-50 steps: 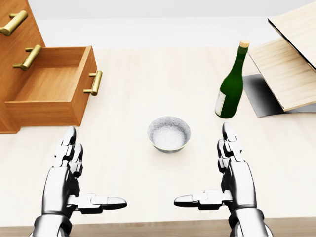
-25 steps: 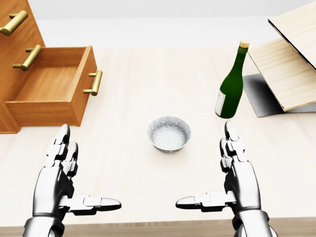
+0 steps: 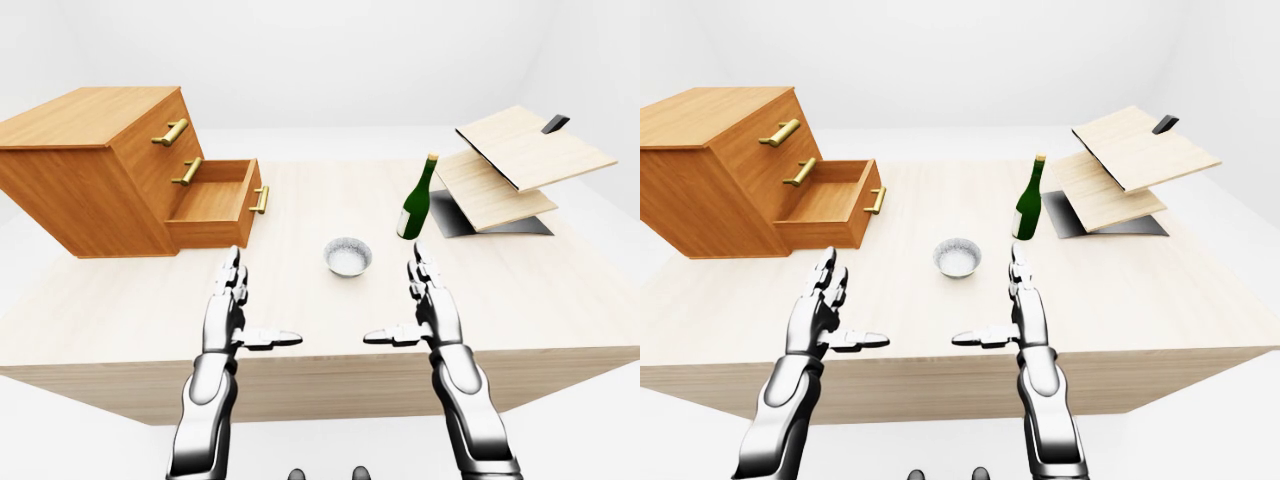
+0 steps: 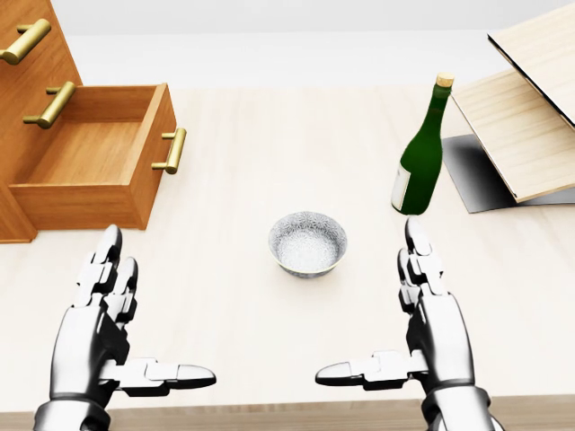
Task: Put the bowl on top of the cabinet.
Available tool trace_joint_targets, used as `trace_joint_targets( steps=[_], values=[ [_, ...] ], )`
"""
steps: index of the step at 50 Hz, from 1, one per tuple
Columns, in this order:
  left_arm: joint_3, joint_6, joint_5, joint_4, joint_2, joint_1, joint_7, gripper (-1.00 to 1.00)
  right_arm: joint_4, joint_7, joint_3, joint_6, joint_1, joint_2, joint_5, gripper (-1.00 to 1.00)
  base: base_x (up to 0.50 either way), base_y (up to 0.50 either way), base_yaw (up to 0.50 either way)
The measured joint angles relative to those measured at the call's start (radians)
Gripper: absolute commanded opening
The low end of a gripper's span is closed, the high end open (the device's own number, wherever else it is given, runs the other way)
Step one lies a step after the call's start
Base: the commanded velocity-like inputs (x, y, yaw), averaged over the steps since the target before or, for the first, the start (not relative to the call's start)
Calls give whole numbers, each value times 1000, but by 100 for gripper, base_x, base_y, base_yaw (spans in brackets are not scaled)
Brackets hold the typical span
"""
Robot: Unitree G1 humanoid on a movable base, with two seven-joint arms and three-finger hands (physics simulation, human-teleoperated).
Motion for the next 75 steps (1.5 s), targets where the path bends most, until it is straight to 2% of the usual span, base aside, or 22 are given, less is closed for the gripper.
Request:
trace_joint_targets(
  steps=[7,15,22,28,38,45,53,63,75],
  values=[
    [1,13,-5,-54,-1,26,-10,100,-58,-3,13,21,25,4,-18,100,0,0,0],
    [17,13,-53,-301,-7,168,-65,100,-357,-44,128,27,168,-2,-114,100,0,0,0],
    [52,13,-91,-451,-23,239,-107,100,-515,-91,211,27,242,-28,-166,100,0,0,0],
    [109,13,-137,-548,-37,261,-133,100,-586,-117,253,27,274,-46,-190,100,0,0,0],
    [257,13,-245,-645,-40,214,-134,100,-639,-140,287,27,299,-63,-204,100,0,0,0],
    [360,13,-327,-646,-12,152,-102,100,-654,-147,301,27,306,-69,-209,100,0,0,0],
    [450,13,-418,-622,34,100,-56,100,-664,-152,311,27,310,-74,-211,100,0,0,0],
    [519,13,-496,-604,77,64,-14,100,-669,-152,314,27,313,-77,-206,100,0,0,0],
    [551,13,-538,-594,103,47,10,100,-669,-152,313,27,315,-78,-204,100,0,0,0]
  ],
)
